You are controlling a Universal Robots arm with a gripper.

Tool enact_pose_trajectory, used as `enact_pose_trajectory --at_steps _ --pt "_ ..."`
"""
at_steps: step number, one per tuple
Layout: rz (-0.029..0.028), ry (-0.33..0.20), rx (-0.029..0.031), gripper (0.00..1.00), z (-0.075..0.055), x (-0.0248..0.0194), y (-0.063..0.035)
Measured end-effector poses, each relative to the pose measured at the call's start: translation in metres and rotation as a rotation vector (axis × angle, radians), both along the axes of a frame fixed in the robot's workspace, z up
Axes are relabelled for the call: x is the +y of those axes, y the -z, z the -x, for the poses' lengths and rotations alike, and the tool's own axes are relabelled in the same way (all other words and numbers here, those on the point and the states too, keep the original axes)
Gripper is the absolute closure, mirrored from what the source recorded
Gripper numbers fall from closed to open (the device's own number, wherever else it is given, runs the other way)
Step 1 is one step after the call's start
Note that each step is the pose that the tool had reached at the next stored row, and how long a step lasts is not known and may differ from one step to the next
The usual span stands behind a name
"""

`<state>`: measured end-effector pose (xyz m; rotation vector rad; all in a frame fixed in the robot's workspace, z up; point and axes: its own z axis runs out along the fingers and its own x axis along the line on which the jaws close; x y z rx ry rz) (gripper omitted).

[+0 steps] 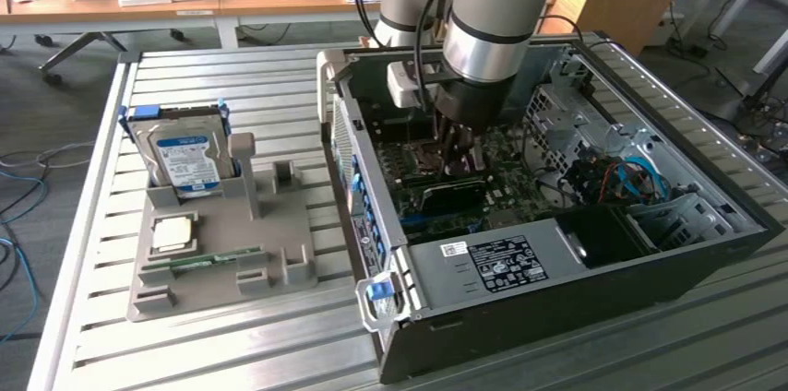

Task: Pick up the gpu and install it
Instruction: 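Press down on the gpu until it lock into place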

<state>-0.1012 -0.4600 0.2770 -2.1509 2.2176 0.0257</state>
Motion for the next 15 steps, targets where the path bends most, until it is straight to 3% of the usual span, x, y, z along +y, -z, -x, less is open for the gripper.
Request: enact_pose_trajectory --at_steps 15 --pt "0.0001 0.0 0.0001 0.89 0.0 0.0021 0.0067"
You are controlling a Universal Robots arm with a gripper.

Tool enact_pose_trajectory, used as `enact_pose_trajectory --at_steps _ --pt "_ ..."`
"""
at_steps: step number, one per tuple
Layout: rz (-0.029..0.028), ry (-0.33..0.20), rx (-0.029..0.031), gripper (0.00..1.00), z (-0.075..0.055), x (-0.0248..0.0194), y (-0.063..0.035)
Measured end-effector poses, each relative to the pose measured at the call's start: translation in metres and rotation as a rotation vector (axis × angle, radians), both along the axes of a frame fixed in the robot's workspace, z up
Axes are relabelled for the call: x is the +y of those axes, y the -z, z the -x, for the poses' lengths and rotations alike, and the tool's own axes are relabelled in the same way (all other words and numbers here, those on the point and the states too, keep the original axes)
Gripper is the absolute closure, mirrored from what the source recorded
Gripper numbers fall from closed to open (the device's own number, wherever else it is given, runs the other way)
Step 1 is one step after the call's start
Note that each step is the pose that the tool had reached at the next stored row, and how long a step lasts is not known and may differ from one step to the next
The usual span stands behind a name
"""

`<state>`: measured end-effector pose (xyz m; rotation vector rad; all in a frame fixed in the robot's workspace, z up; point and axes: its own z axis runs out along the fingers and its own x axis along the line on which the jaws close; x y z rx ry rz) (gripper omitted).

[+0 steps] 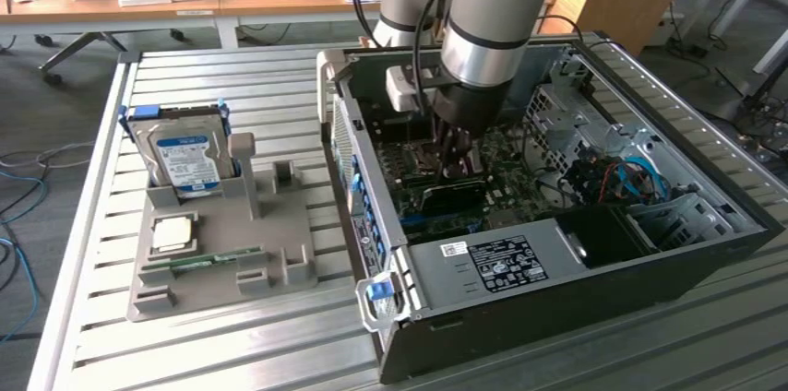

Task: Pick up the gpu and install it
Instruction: 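Press down on the gpu until it lock into place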

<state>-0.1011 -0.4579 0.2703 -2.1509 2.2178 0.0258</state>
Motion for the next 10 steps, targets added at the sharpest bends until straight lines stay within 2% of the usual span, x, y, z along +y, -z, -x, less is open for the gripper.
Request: enact_pose_trajectory --at_steps 4,10 --pt "-0.0017 0.0 0.0 0.89 0.0001 0.0004 0.0036" --pt "-0.0023 0.0 0.0 0.89 0.0 0.0015 0.004"
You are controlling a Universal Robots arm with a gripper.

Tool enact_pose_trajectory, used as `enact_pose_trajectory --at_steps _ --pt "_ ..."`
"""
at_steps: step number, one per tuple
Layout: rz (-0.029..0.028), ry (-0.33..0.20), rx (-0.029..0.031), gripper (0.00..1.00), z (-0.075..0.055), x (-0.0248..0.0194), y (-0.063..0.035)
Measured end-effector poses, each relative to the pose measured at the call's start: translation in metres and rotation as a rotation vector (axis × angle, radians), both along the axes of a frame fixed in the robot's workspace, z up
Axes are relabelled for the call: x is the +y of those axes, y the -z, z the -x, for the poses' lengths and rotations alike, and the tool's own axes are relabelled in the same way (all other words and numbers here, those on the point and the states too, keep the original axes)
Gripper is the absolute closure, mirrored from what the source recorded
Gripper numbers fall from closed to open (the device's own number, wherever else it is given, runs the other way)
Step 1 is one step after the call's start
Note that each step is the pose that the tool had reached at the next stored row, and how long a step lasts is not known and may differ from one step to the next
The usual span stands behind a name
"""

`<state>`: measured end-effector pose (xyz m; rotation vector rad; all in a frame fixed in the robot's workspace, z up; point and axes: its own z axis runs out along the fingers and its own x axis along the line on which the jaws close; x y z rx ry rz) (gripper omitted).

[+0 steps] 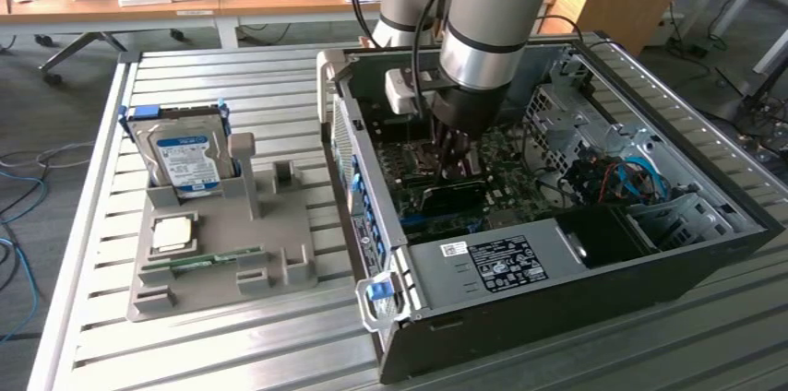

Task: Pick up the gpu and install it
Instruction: 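Press down on the gpu until it lock into place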

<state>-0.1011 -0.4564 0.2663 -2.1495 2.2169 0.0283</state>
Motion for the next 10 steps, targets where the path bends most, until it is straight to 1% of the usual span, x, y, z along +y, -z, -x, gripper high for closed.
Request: enact_pose_trajectory --at_steps 5,10 --pt "0.0005 0.0 0.0001 0.89 0.0 0.0 0.0025" --pt "-0.0007 0.0 0.0 0.89 0.0 0.0001 0.0034"
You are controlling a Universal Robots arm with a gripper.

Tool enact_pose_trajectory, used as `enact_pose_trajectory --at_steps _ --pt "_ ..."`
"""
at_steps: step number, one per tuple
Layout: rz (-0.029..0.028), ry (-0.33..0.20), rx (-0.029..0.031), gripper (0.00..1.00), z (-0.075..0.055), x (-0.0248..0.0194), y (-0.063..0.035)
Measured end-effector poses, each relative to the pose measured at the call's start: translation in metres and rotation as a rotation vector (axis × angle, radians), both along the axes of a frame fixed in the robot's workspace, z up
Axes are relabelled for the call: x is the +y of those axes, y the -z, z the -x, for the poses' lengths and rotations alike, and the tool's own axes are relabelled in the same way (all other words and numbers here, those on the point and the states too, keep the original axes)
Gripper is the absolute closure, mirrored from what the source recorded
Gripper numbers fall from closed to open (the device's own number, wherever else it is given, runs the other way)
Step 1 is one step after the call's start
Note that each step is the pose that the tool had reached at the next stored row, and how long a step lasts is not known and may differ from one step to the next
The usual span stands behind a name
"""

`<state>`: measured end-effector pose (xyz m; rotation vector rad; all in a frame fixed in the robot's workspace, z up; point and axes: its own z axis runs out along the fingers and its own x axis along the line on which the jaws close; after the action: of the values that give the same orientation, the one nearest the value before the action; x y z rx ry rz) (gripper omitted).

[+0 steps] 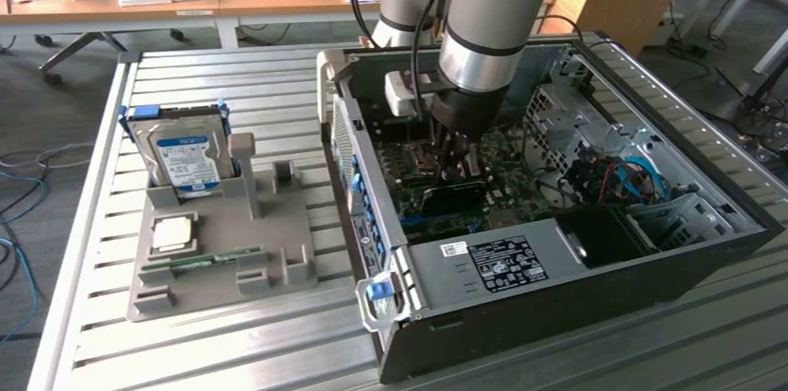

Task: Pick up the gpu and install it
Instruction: 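Press down on the gpu until it lock into place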

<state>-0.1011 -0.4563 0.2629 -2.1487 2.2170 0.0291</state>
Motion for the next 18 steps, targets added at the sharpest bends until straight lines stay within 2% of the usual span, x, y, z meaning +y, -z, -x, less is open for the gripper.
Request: enact_pose_trajectory --at_steps 18 --pt "0.0001 0.0 -0.0003 0.89 0.0005 0.0 0.0013"
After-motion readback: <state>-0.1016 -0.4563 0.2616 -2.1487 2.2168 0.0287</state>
